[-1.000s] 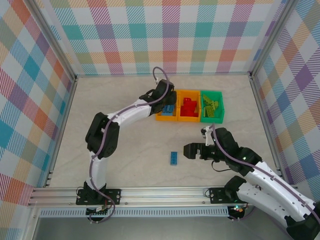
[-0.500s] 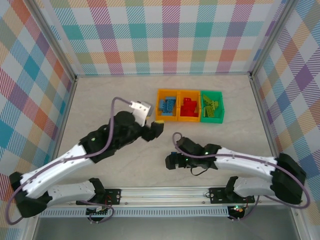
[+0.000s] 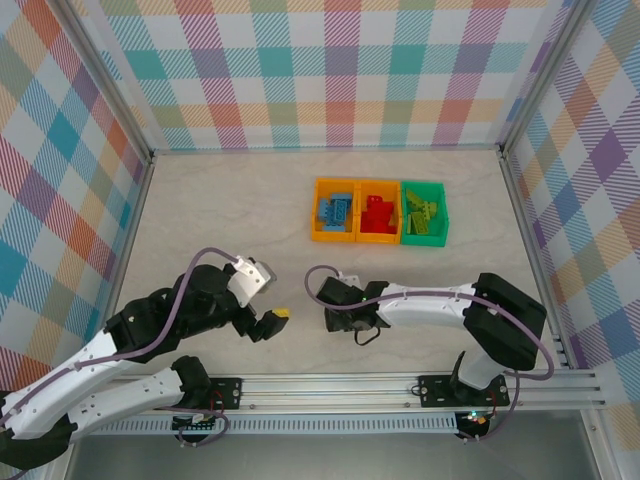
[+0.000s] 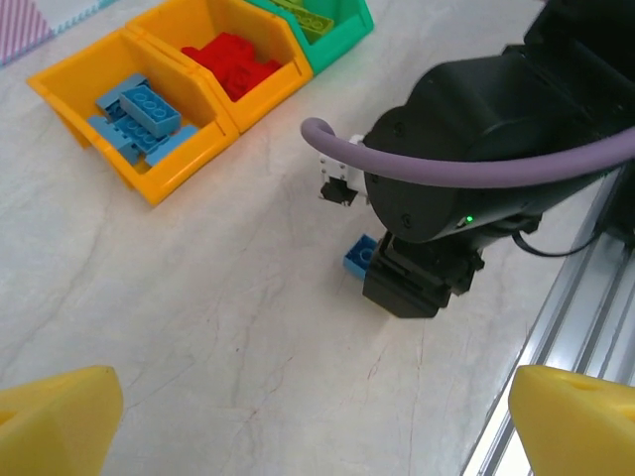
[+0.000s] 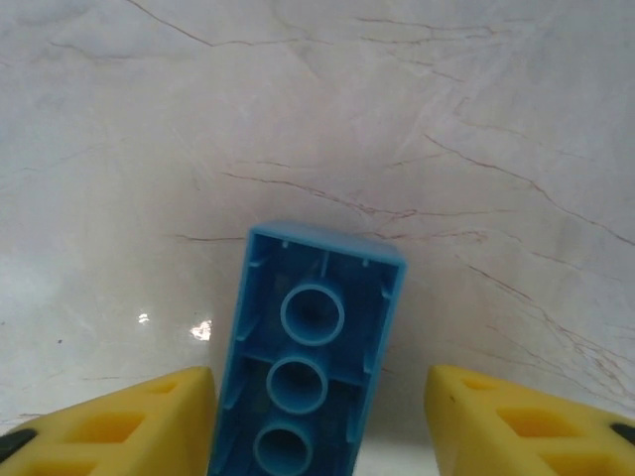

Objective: Sort the legos into containers by color

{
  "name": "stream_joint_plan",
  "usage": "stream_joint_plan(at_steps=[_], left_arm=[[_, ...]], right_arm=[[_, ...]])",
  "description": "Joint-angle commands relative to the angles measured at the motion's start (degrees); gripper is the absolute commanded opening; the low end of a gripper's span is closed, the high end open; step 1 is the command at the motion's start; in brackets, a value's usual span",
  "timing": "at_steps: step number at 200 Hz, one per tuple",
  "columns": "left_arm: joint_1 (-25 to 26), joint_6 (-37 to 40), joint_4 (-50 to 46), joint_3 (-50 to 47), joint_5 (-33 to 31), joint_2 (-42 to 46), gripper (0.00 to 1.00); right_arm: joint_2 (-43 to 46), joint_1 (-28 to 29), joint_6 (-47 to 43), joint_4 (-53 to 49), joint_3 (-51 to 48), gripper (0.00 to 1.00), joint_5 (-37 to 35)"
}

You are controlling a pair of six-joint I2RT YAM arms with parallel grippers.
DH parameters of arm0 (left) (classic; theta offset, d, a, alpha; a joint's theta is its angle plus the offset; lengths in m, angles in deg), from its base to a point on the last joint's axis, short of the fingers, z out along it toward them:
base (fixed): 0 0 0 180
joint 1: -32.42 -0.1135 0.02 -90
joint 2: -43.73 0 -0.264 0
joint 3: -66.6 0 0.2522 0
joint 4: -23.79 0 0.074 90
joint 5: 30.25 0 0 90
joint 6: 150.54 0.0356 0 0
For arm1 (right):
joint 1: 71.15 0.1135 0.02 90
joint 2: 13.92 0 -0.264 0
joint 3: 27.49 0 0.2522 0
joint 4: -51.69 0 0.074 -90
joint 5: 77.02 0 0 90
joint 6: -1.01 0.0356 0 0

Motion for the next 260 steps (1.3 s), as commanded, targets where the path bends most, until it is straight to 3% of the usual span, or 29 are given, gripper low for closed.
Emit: stream_joint_plan(at_steps=[1,54,87,120,162,191,213,242,260], left_arm=[[0.57,4.05,-2.40,0.06,2.65,-0.96,1.00],[0.57,6.13,-3.37,-0.79,8.99,-2.65,1.00],[0.57,6.68,-1.75,-1.52,13.61,-0.52,1.00],[0.49,6.52,-0.90,-2.71,11.83,1.58,1.00],[-1.11,5.95,-0.76,-3.19,10.31,1.84,1.00],[-2.65,5.92,-0.78,-3.61,10.08,2.52,1.00],[-3.66,5.64,-0.02,-4.00,10.25,2.90,1.00],[-4.77,4.79,-0.06,-3.92,9.39,2.31,1.00],[-4.96,2.88,-0.02,-3.40,7.70,2.20,1.00]], right_arm=[[0.57,0.39,1.36,-0.91,0.03,0.49,-1.57],[5.69,-0.32,0.30,4.48,-2.30,0.23,0.09],[10.74,-3.09,-4.20,6.67,-0.08,0.23,-1.26],[11.37,-9.88,-13.71,8.70,5.87,0.24,-1.22],[1.19,-21.34,-24.78,14.36,16.03,0.24,2.23],[-9.11,-25.73,-28.32,18.58,24.69,0.23,4.38],[-15.97,-27.32,-28.97,18.88,31.66,0.28,5.91],[-21.62,-28.59,-27.87,15.61,38.91,0.55,9.52],[-21.59,-28.63,-28.01,12.67,40.75,0.61,9.62]])
